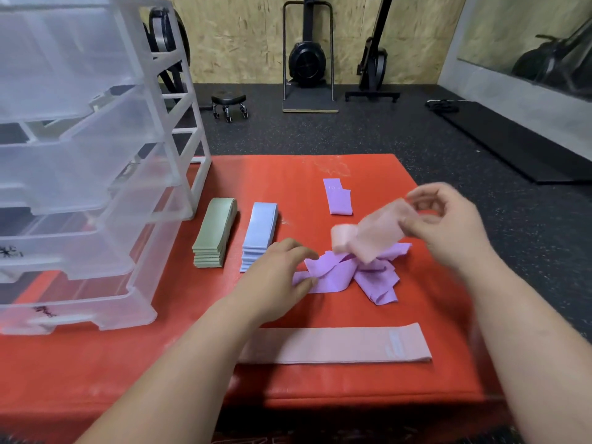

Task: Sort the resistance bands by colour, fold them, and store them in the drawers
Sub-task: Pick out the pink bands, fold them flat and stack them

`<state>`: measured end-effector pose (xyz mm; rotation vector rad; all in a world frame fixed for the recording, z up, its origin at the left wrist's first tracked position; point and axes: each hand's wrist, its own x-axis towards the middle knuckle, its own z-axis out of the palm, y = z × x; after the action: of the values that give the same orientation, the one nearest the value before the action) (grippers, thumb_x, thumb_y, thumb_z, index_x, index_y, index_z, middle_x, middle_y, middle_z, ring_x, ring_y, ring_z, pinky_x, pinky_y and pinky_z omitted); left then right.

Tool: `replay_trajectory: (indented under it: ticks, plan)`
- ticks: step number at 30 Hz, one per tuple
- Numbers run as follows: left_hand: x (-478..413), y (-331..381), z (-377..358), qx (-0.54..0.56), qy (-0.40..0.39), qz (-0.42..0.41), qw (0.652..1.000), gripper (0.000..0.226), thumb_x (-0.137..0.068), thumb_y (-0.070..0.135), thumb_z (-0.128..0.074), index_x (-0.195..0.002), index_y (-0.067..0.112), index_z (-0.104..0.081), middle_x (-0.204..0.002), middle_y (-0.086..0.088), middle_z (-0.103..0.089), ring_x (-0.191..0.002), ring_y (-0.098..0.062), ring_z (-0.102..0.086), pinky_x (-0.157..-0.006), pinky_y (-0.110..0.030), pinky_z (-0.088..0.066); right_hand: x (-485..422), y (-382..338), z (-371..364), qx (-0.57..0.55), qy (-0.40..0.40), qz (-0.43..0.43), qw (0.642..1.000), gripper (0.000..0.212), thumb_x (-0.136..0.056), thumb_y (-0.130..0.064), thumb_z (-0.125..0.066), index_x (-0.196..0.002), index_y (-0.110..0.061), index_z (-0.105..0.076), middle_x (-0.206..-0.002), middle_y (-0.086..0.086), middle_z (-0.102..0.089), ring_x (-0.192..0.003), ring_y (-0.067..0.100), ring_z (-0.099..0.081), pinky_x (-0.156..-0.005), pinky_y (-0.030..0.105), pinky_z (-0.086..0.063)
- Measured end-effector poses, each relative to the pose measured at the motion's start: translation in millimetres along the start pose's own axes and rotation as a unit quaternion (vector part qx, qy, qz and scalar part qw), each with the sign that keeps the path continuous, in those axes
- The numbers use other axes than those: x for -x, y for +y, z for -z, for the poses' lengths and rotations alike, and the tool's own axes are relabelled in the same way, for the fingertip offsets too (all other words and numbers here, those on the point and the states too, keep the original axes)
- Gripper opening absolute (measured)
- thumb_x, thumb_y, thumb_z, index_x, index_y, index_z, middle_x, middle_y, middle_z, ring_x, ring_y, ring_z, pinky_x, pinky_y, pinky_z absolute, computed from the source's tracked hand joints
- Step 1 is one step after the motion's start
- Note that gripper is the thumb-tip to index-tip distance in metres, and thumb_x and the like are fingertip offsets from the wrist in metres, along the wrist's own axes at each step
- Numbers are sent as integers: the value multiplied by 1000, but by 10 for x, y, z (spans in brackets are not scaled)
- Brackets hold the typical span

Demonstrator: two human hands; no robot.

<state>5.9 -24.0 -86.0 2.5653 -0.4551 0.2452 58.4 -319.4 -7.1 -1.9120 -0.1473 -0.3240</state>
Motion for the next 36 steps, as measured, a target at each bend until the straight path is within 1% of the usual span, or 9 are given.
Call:
replay_trajectory:
  ticks: [3,12,15,18,20,24,28,32,36]
  plan:
    - [49,49,24,-4,-11,3,1000,38,-97,36,-69,-135,33,-63,-133,12,-56,-123,-15,-54,-101,-38,-49,87,276,49,151,-40,-72,985,41,-73,0,-82,-100,-29,-73,-94,-2,-74,-69,15,-66,-74,33,-57]
    - [76,150,-17,3,-11,-2,1000,38,-96,37,-69,-134,32,-64,-129,11,-58,-118,-15,-57,-99,-39,-50,175,342,180,232,-111,-61,965,52,-68,-5,-86,-108,-36,-72,-92,-10,-70,-68,11,-64,-71,28,-52]
    - [61,203,-67,-8,-17,-5,1000,39,-97,38,-69,-135,31,-64,-131,10,-58,-119,-17,-58,-99,-40,-50,198,391,264,378,-169,-79,907,55,-61,-16,-86,-108,-41,-70,-93,-11,-64,-81,14,-62,-71,30,-48]
    - [38,229,-109,-10,-24,-7,1000,39,-98,40,-68,-136,30,-64,-132,9,-57,-120,-17,-56,-99,-39,-49,228,482,252,468,-220,-119,848,57,-62,-33,-84,-115,-44,-66,-107,-7,-60,-98,20,-62,-86,36,-54]
    - [18,230,-134,-9,-25,-8,1000,38,-98,40,-68,-135,30,-64,-132,10,-57,-119,-17,-57,-97,-38,-50,206,529,202,467,-203,-83,857,53,-73,-40,-82,-122,-45,-64,-115,-4,-56,-111,25,-59,-96,40,-51]
    - [-20,250,-174,-11,-23,-6,1000,38,-98,41,-66,-134,31,-64,-131,10,-57,-118,-17,-56,-94,-41,-53,174,525,-18,360,-182,-15,915,50,-88,-42,-74,-136,-37,-61,-129,-9,-65,-123,23,-58,-99,37,-46]
    - [-32,258,-202,-13,-31,-7,999,36,-98,43,-64,-132,33,-64,-129,11,-56,-119,-18,-56,-92,-43,-54,210,512,-254,384,-231,-24,894,63,-87,-41,-74,-145,-36,-52,-142,-15,-61,-125,20,-58,-88,29,-43]
    - [-31,225,-177,-11,-30,-2,999,36,-98,40,-66,-133,31,-65,-130,11,-57,-119,-16,-57,-94,-40,-53,154,386,-289,394,-165,-2,904,51,-80,-22,-70,-129,-36,-65,-119,-6,-73,-108,24,-66,-77,32,-46]
    - [-39,157,-135,-2,-22,5,1000,36,-97,39,-68,-132,31,-65,-128,12,-57,-117,-14,-57,-95,-36,-51,55,99,-209,255,-127,-21,958,17,-91,-21,-65,-106,-28,-68,-84,-12,-77,-86,10,-70,-70,29,-47]
